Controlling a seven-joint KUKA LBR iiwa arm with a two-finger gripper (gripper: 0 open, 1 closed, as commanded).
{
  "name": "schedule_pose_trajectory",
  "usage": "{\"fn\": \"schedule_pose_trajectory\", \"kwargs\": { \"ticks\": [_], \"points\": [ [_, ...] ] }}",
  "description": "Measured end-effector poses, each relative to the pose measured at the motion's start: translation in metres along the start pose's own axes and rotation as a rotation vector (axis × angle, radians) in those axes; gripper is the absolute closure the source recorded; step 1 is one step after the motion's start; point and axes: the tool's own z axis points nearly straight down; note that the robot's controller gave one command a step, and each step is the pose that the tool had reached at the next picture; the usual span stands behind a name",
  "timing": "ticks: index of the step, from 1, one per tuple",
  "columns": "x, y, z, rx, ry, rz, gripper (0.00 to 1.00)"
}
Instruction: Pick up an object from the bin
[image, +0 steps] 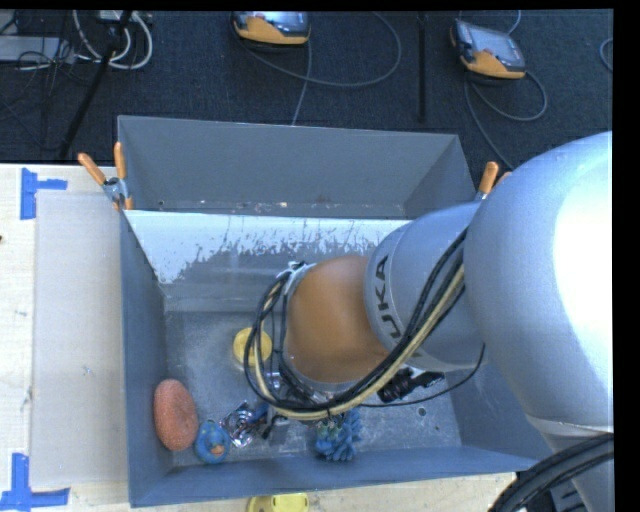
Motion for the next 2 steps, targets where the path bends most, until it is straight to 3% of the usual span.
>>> {"fn": "schedule_pose_trajectory", "kwargs": {
  "ticks": [2],
  "points": [
    [0.0009,-0.0004,-0.01,0.001,0.004,0.002,1.0]
  ]
}}
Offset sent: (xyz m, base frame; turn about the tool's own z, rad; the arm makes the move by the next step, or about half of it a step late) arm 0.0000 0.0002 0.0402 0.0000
